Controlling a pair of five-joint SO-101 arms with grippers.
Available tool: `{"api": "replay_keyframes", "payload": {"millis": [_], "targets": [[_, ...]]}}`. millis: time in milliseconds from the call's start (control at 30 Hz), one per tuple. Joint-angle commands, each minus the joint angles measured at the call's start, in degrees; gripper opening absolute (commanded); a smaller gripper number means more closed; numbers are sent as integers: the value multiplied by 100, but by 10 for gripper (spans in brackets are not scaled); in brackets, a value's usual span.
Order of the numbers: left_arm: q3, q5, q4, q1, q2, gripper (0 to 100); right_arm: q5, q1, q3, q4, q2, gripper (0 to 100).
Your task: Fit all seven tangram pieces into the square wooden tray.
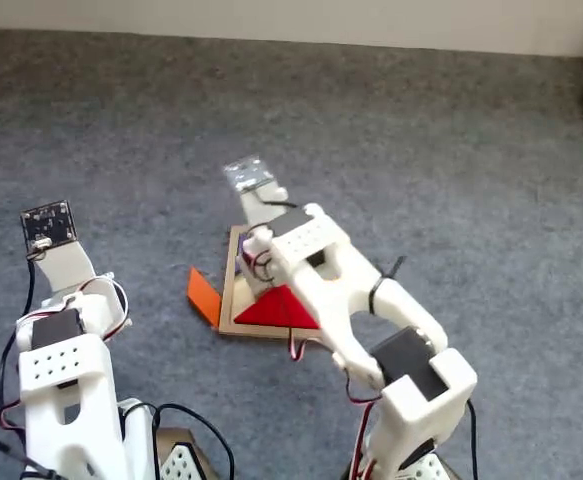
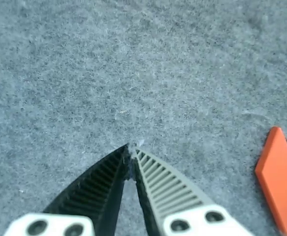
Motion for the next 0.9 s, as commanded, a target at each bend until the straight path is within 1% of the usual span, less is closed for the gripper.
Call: {"api": "replay_keyframes", "payload": {"millis": [0, 133, 300, 400, 500, 567, 633, 733, 867], "targets": [[-40, -44, -79, -40, -92, 21, 44, 479, -127, -330, 31, 15], [-40, -44, -79, -48, -92, 21, 44, 716, -136, -400, -40, 15], [-40, -44, -79, -48, -92, 21, 44, 558, -92, -321, -936, 15], [-75, -44, -79, -48, -92, 21, 44, 426, -66, 127, -1754, 15], [-101, -44, -79, -40, -92, 24, 44, 426, -66, 822, -2404, 15], [-259, -44, -53, -40, -92, 57, 44, 505, -57, 1200, -2703, 15], [-426, -44, -26, -40, -92, 125, 44, 681, -57, 1534, -2879, 15], [-725, -44, 396, 40, -92, 221, 44, 1068, -57, 1903, -2976, 15], [-1165, -53, 1125, 567, -92, 227, 44, 1631, -57, 2352, -3020, 15]]}}
